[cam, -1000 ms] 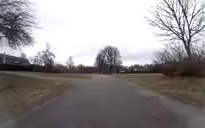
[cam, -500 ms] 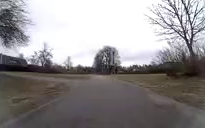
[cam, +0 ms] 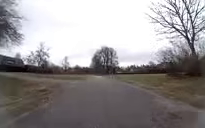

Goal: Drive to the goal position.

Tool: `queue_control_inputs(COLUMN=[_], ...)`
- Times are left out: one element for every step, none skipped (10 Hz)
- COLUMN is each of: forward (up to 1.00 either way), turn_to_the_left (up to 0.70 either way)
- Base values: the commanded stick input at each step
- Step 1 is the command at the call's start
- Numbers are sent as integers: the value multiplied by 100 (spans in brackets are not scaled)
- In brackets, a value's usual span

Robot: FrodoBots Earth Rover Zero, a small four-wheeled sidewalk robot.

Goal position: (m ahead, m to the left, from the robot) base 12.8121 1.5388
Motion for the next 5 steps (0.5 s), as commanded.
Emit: queue_control_inputs(forward=[100, 100, 100, 100, 100], turn_to_the_left=[0, 0, 0, 0, 0])
